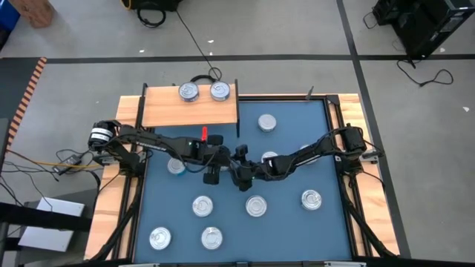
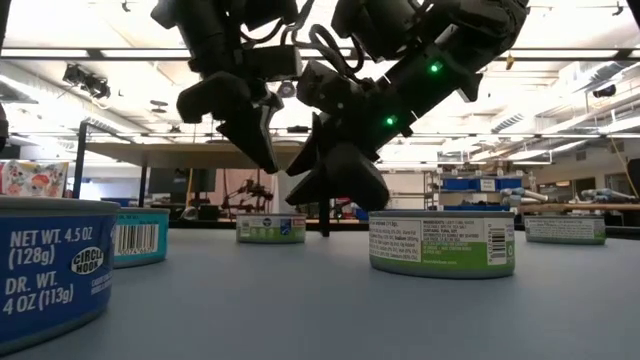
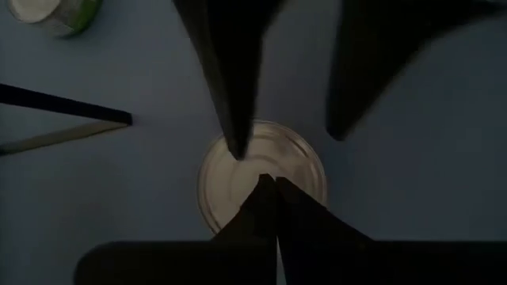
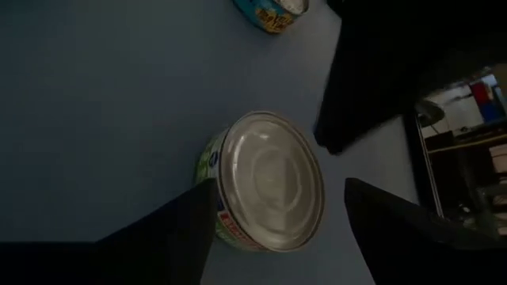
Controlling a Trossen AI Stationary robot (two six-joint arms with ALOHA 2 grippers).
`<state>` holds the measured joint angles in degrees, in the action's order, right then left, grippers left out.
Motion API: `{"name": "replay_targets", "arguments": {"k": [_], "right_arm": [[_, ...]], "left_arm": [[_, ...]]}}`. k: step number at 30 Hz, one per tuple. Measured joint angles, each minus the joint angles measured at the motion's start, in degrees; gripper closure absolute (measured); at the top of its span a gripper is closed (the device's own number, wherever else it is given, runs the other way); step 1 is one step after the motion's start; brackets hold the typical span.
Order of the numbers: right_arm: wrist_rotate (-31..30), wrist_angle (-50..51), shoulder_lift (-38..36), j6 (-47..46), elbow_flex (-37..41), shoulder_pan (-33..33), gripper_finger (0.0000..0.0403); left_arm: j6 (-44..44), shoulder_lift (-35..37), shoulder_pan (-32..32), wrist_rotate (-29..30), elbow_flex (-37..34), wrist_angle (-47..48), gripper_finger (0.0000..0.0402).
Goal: Stack canned seafood by type on shelf
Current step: Put the green white tuna can on the shelf
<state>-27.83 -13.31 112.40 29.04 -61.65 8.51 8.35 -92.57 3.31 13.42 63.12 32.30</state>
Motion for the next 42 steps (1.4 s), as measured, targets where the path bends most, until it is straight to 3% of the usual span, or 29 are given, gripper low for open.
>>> {"name": "replay_targets", "arguments": {"k": [3,6,16,23,30,38,42], "right_arm": [[-0.01,2.19,0.03,2.5,0.02,0.94,0.0125],[0.06,4.05,0.0,2.59,0.04,2.03,0.0132],[-4.26,12.19,-0.91,-0.81,0.04,5.33,0.0162],[-4.68,13.85,-2.49,-4.9,0.04,5.35,0.0171],[-4.13,12.14,-2.93,-4.76,0.04,5.36,0.0175],[-4.1,11.84,-2.97,-3.76,0.04,5.36,0.0175],[-4.09,11.64,-2.99,-3.43,0.04,5.31,0.0175]], "left_arm": [[-1.03,0.05,0.0,-5.45,-2.87,-2.13,0.0398],[-0.69,0.04,0.23,-6.0,-6.32,-5.84,0.0381],[4.78,0.04,1.72,0.95,-11.0,-11.09,0.0288],[5.28,-0.38,1.8,3.47,-13.53,-12.83,0.0276],[9.91,-0.81,2.05,4.96,-13.62,-14.0,0.0292],[13.35,-0.86,2.08,4.84,-13.65,-14.87,0.0383],[12.45,-0.86,2.07,4.61,-13.55,-14.95,0.0397]]}}
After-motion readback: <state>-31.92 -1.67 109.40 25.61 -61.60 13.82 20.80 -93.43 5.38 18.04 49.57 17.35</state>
